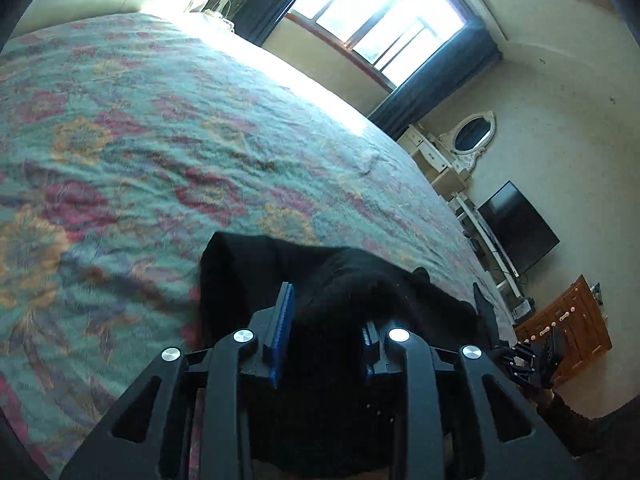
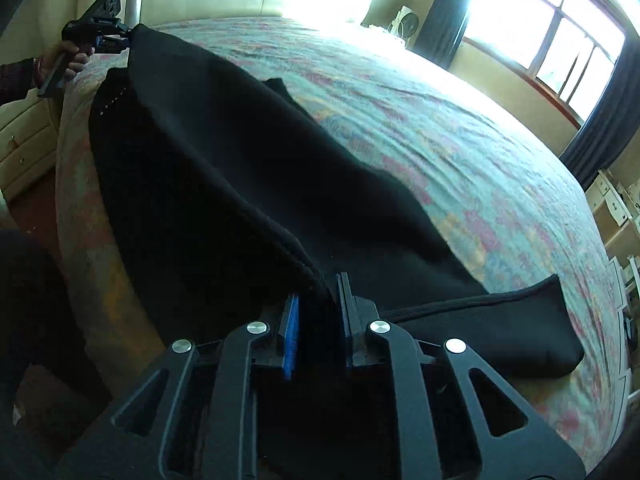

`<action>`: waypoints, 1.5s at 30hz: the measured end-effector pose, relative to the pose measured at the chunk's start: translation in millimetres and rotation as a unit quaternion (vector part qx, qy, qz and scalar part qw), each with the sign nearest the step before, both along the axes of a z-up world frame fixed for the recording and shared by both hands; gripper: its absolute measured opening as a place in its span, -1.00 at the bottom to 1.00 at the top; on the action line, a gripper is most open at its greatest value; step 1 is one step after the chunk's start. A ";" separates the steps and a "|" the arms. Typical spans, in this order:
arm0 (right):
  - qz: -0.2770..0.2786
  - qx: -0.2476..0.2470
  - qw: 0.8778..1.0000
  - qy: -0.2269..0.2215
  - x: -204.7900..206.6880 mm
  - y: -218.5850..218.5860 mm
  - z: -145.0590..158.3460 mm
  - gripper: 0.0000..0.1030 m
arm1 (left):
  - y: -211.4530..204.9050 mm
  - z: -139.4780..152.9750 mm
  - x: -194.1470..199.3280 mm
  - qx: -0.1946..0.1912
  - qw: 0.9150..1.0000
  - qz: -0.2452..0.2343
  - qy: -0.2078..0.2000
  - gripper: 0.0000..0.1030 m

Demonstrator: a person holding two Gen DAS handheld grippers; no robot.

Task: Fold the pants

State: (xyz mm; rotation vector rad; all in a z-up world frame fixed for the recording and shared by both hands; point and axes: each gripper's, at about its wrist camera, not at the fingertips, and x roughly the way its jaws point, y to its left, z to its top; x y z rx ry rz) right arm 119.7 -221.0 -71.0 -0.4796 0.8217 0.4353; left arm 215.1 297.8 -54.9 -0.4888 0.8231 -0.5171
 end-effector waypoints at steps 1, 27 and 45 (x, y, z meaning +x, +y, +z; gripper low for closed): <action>-0.013 0.002 1.000 0.008 -5.0 1.6 -5.9 -0.46 | 1.9 -8.3 -10.2 0.027 0.999 0.011 0.018 0.04; -0.349 0.592 0.717 0.115 -10.9 -98.7 -33.2 0.50 | -41.7 2.6 -49.4 -0.105 0.942 0.312 0.065 0.40; -0.387 0.521 0.752 0.113 -7.0 -86.0 -33.1 0.38 | -44.7 -46.1 -23.9 -0.109 0.939 0.305 0.116 -0.85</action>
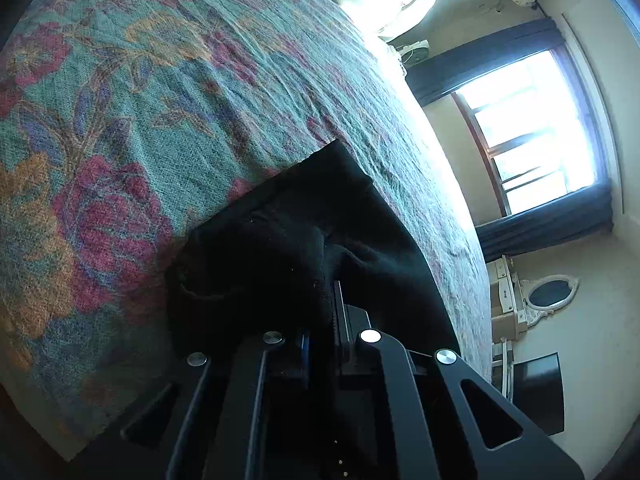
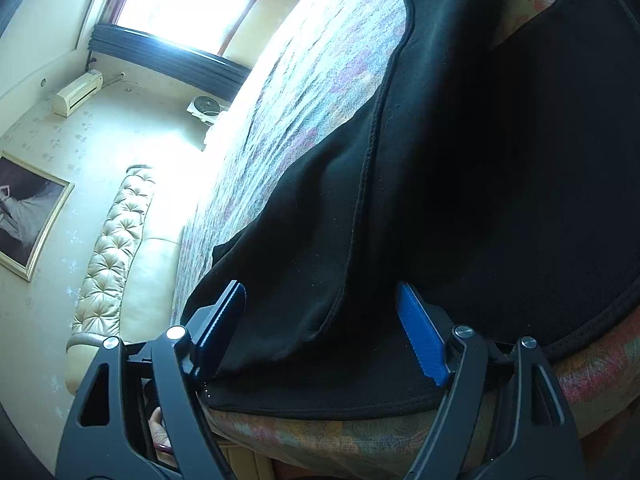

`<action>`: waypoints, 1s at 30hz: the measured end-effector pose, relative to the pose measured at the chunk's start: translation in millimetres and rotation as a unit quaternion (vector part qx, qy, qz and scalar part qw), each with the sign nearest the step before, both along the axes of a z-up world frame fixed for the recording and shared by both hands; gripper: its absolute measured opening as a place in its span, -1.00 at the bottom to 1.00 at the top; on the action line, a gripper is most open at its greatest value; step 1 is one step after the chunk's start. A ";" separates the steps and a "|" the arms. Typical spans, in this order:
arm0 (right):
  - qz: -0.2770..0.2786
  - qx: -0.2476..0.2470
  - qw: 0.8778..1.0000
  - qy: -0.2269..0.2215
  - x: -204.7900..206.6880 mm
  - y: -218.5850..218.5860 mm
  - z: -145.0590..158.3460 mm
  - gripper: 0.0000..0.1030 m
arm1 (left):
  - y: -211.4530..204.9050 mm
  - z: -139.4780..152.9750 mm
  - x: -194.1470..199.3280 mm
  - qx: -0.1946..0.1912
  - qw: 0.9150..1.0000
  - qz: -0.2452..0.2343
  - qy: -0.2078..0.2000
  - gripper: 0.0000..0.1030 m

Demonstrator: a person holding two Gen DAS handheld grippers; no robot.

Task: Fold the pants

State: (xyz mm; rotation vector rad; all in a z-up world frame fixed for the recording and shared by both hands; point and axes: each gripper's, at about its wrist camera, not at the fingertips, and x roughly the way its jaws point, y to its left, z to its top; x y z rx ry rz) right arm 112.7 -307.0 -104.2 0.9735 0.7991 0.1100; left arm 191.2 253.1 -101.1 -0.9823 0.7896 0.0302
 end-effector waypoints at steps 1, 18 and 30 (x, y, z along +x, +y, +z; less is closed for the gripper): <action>0.005 -0.015 1.000 0.008 5.4 2.6 -1.0 0.23 | -1.6 0.7 3.1 0.007 1.000 -0.008 0.006 -0.85; 0.009 0.052 0.998 -0.020 -46.8 -23.2 -6.4 -0.81 | 13.0 14.8 -44.6 -0.003 0.999 -0.013 -0.034 -0.89; -0.009 -0.009 0.999 -0.030 -76.1 -65.4 13.9 -0.10 | 11.8 8.1 -66.6 0.057 0.997 -0.055 -0.021 -0.55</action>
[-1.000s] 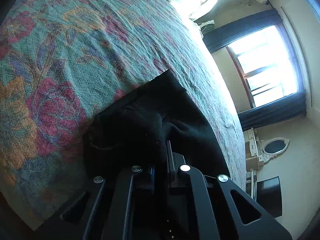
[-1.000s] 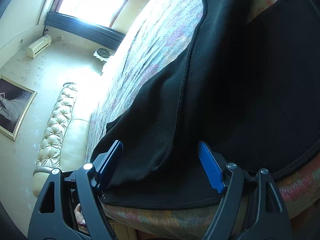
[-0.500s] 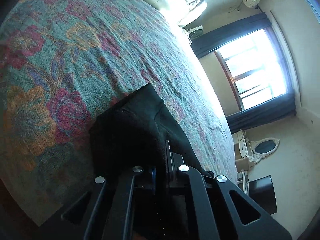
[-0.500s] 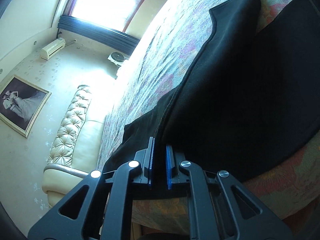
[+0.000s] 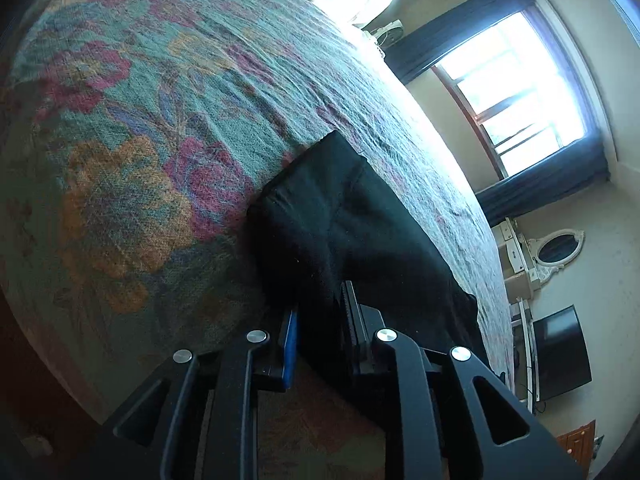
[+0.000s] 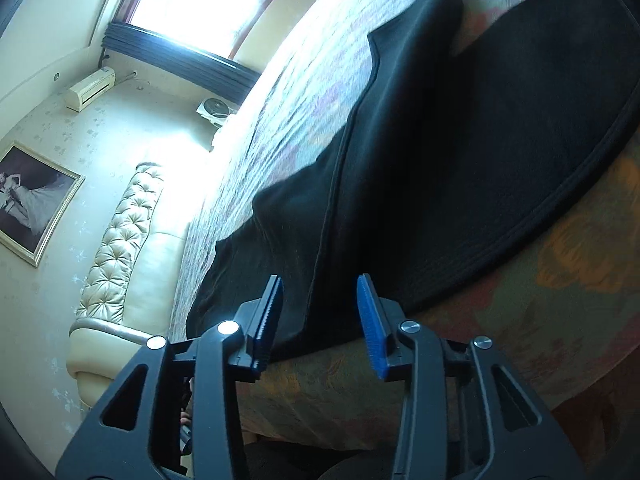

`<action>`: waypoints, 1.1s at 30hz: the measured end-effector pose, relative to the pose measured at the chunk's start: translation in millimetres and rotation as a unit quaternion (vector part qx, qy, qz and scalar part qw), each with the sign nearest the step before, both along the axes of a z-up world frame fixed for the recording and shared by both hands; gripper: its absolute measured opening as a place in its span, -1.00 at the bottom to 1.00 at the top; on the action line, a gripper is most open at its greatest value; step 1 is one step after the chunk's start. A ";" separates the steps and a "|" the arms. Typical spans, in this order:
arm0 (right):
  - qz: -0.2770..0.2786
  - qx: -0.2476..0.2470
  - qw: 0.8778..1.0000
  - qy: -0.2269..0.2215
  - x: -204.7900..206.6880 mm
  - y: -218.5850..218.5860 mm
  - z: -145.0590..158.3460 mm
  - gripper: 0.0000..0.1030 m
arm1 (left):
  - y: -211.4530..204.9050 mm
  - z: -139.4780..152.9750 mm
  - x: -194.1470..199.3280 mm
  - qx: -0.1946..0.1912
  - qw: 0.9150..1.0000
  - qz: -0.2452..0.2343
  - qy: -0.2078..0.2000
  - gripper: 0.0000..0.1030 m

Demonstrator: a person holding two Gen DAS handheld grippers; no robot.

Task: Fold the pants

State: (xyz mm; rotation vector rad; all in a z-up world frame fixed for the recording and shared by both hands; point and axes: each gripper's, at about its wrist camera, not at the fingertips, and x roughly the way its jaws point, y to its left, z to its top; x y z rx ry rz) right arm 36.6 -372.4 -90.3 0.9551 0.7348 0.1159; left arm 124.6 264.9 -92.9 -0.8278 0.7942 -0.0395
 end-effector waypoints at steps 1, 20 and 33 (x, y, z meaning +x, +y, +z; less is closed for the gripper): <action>-0.014 -0.018 1.000 -0.006 -3.0 -13.8 9.2 -0.02 | -2.2 6.3 -7.3 0.019 1.000 0.003 0.000 -0.28; -0.031 -0.202 0.970 0.129 31.9 -239.9 -16.7 0.09 | -222.5 29.8 -3.6 0.072 0.971 -0.225 -0.033 0.48; -0.104 -0.291 0.941 0.140 13.3 -248.7 22.7 -0.03 | -326.8 23.8 -2.1 0.046 0.954 -0.293 -0.045 0.49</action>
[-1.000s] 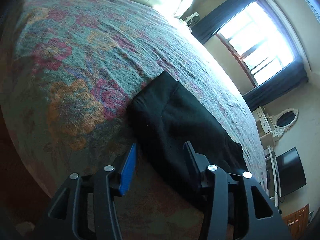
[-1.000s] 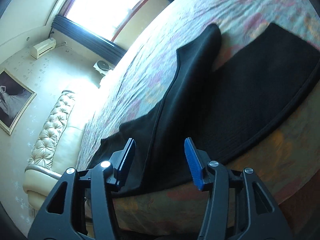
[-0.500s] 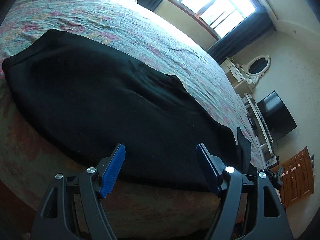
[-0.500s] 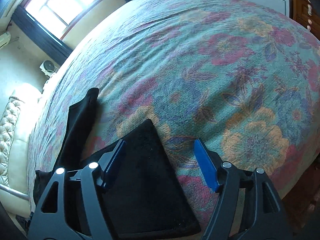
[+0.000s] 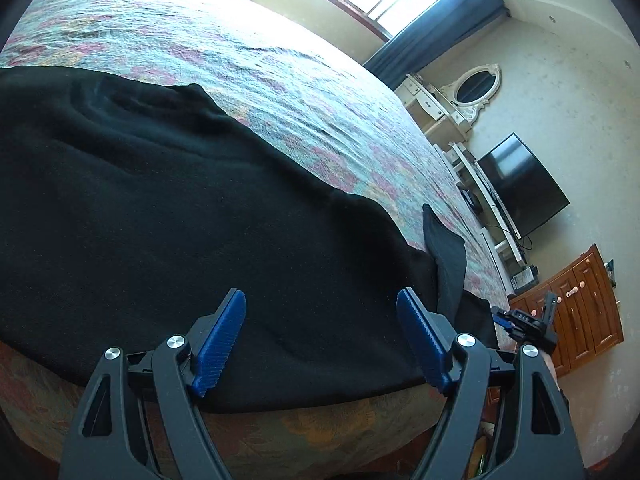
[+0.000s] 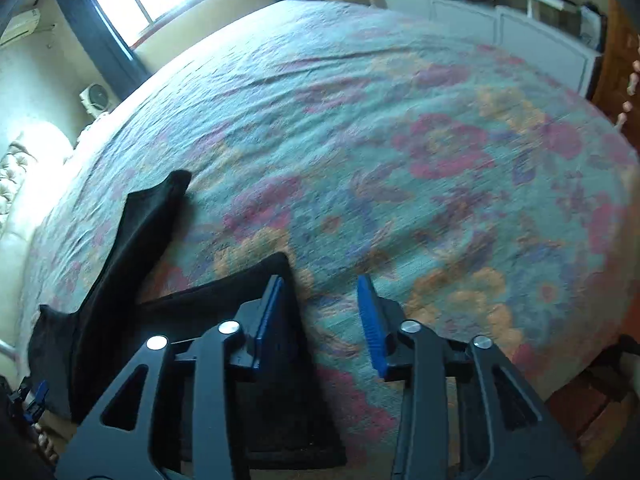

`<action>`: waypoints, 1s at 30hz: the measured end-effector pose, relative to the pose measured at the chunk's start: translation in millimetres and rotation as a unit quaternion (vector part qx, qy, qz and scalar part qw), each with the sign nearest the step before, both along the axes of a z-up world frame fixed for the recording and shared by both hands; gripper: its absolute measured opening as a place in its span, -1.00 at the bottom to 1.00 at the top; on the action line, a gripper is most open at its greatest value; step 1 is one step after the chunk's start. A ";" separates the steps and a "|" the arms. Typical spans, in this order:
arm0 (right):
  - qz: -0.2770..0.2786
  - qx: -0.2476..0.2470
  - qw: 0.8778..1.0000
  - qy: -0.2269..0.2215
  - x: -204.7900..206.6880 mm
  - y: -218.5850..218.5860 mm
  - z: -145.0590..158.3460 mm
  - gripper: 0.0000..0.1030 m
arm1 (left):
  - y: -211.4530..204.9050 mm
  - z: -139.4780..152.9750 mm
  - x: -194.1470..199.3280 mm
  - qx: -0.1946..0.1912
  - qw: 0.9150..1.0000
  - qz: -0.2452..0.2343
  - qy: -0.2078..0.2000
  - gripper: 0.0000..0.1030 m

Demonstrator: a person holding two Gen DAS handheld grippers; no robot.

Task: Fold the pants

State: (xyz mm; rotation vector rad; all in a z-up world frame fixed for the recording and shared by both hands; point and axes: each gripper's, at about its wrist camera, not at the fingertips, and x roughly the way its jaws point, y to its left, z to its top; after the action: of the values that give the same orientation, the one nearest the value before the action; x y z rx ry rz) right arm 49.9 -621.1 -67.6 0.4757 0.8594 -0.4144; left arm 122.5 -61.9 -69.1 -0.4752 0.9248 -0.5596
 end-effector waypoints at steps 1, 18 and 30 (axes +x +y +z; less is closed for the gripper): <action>0.000 -0.014 1.000 -0.024 1.3 10.8 15.1 0.08 | -3.1 -1.7 -1.8 0.002 1.000 -0.004 -0.002 0.50; 0.154 -0.115 0.971 0.143 217.3 214.5 -33.5 0.42 | -17.1 -5.9 -8.0 0.004 1.000 -0.019 -0.008 0.53; 0.074 0.058 0.992 -0.079 57.2 122.8 36.0 -0.80 | -27.9 -3.3 -14.0 -0.001 1.000 -0.023 0.005 0.55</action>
State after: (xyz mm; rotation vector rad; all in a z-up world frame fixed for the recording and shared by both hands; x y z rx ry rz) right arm 107.1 -498.3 -31.7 0.5402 0.7621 -0.1882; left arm 108.5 -89.8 -72.4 -0.4610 0.9472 -0.5997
